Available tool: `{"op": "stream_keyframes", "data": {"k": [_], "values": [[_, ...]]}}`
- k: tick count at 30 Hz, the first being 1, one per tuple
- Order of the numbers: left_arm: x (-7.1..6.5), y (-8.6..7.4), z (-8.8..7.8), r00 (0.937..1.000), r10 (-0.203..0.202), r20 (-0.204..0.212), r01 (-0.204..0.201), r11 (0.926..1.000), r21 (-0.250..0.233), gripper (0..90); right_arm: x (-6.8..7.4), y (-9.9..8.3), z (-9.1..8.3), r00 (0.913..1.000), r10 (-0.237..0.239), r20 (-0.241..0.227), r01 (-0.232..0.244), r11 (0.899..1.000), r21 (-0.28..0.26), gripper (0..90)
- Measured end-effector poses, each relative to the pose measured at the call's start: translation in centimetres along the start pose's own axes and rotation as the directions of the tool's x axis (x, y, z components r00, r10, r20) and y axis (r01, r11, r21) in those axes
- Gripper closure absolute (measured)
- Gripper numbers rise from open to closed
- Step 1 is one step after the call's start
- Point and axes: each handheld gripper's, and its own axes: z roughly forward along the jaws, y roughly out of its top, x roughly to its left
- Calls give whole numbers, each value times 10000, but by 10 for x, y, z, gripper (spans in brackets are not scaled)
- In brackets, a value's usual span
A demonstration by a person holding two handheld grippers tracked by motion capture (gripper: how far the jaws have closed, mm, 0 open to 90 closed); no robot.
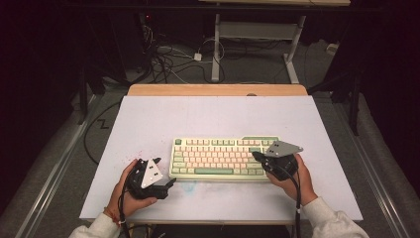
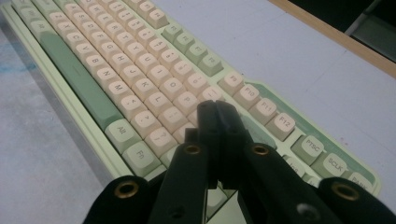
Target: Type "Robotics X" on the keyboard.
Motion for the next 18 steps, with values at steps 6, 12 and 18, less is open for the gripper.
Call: {"op": "stream_keyframes", "data": {"k": [6,12,18], "values": [[0,-2,1,9999,12,103,-13,10000,48,175,1,9,7,9999,-140,-33,140,9999,-2,900],[1,-2,1,9999,-52,114,51,10000,29,175,5,18,18,9995,-262,-164,263,9996,46,900],[1,-2,1,9999,-8,157,7,10000,32,175,11,25,30,9986,-383,-364,390,9990,195,900]]}}
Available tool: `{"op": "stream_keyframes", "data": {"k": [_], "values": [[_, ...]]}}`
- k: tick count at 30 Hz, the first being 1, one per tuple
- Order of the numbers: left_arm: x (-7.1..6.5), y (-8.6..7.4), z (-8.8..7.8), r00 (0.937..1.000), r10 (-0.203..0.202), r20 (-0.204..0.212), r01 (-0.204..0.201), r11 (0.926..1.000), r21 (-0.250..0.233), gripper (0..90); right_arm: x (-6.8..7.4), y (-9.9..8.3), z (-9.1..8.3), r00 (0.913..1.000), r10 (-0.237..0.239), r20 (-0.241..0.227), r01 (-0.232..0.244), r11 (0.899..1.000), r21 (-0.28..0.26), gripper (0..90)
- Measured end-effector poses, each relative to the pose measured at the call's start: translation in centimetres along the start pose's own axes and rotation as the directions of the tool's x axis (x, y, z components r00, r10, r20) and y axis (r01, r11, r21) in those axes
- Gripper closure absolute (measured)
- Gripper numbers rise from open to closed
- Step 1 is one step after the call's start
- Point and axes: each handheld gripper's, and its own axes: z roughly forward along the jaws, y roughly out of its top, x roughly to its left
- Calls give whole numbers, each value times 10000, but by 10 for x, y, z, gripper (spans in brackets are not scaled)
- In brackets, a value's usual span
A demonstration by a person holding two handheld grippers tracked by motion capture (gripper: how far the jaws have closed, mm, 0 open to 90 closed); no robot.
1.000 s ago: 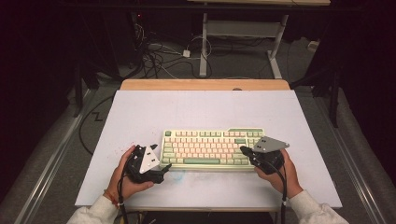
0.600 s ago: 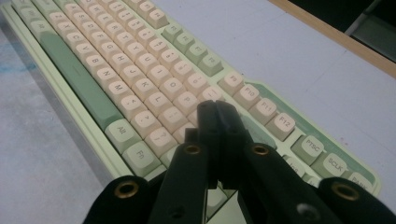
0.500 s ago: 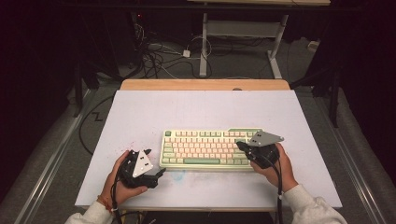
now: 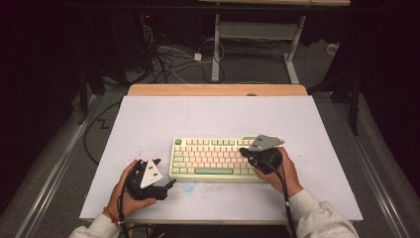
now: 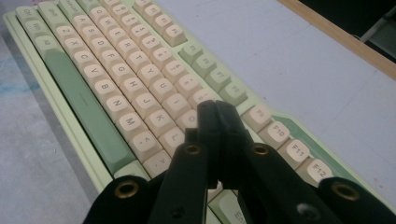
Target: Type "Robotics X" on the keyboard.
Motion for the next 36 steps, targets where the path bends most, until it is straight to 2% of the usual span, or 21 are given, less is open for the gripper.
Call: {"op": "stream_keyframes", "data": {"k": [11,20,36], "values": [[-1,0,1,10000,25,70,-25,10000,-4,175,9,8,22,9995,-137,-277,145,9994,303,900],[-1,0,1,9999,41,153,-42,10000,60,175,10,9,36,9996,-106,-262,123,9979,641,900],[-2,0,2,9996,109,257,-113,9998,184,175,10,8,47,9998,-104,-180,124,9933,1151,900]]}}
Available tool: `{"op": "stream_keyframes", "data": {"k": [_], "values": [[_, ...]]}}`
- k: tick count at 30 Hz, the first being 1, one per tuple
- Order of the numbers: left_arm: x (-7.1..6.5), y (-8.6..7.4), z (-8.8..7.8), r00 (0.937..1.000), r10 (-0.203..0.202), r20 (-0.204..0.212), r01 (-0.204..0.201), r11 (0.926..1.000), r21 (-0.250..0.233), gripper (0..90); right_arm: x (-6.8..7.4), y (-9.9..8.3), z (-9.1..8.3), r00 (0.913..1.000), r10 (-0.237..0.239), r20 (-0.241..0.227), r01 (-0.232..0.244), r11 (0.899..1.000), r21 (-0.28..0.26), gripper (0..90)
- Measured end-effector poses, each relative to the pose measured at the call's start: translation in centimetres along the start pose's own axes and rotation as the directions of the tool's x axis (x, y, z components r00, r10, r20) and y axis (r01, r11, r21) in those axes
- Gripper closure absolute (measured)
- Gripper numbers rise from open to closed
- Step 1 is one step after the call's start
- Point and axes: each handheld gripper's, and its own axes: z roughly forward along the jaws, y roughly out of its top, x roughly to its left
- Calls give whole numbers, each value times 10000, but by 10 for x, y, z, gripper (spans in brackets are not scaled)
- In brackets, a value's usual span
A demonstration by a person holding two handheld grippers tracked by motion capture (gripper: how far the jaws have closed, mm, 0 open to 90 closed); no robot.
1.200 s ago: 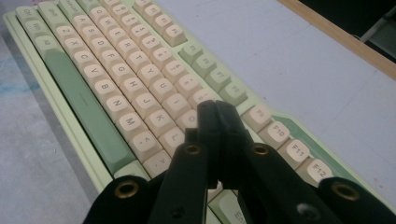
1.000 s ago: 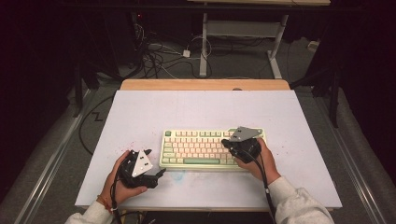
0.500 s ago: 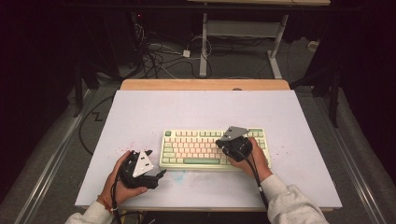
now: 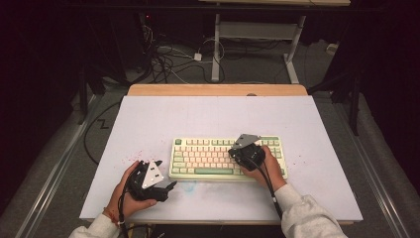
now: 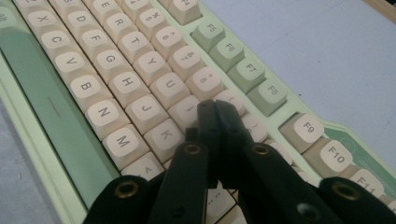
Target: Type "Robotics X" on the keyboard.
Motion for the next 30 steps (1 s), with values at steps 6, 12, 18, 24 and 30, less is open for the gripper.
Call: {"op": "stream_keyframes", "data": {"k": [6,12,18,24,30], "values": [[0,0,0,10000,-44,-14,44,10000,-24,175,-2,-1,-11,9998,209,-21,-210,9978,-626,900],[-1,1,1,10000,11,34,-11,10000,18,175,-4,-4,-24,9993,365,25,-360,9930,-1121,900],[-1,1,0,10000,-26,21,26,10000,-40,175,-2,-3,-33,9994,356,12,-350,9879,-1511,900],[0,1,-1,10000,-88,-1,88,9999,-49,176,1,-3,-48,9995,326,-1,-320,9817,-1876,900],[0,2,-2,9999,-144,3,144,9999,-43,188,4,-8,-61,9995,300,22,-288,9746,-2219,896]]}}
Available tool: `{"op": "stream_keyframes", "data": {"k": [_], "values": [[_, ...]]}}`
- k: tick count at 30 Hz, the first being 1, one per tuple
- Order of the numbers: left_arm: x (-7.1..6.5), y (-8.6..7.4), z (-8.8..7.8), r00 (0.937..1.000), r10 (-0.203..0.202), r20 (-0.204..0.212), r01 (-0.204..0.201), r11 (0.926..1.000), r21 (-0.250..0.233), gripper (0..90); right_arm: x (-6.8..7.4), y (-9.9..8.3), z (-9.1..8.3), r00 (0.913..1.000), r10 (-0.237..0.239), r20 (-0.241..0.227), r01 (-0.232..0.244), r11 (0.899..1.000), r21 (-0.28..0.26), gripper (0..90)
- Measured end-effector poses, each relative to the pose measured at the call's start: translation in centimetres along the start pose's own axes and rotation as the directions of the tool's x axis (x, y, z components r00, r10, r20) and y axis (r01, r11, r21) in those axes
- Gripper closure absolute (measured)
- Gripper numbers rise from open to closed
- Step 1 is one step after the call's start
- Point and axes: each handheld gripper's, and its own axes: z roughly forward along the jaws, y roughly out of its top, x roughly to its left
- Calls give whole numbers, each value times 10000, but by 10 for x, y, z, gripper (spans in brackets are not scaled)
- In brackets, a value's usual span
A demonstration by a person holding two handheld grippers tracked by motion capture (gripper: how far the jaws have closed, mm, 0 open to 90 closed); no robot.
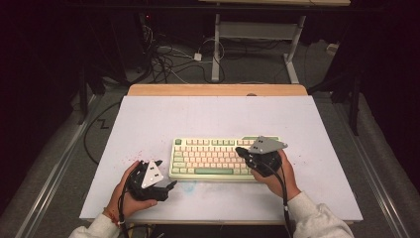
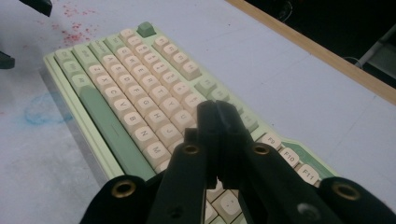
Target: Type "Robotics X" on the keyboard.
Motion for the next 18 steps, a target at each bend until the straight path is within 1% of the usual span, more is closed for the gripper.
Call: {"op": "stream_keyframes", "data": {"k": [7,11,13,14,15,18], "values": [[0,1,0,10000,-58,-31,58,10000,-19,192,-1,-5,-12,10000,-5,59,6,9999,-101,872],[0,1,-1,9999,-85,-119,84,10000,-35,206,-1,-8,-20,9999,74,87,-72,9997,-224,832],[1,1,-2,9999,-160,-40,159,9998,-116,227,-1,-9,-23,9999,95,92,-92,9995,-302,786],[1,1,-3,9999,-156,-63,155,9998,-127,232,-1,-10,-25,9999,75,71,-72,9994,-349,767],[1,2,-3,9998,-173,-78,172,9998,-139,241,-1,-11,-26,9999,84,61,-81,9992,-383,733],[1,2,-3,9997,-256,48,257,9995,-163,272,0,-15,-30,9999,148,61,-145,9988,-473,628]]}}
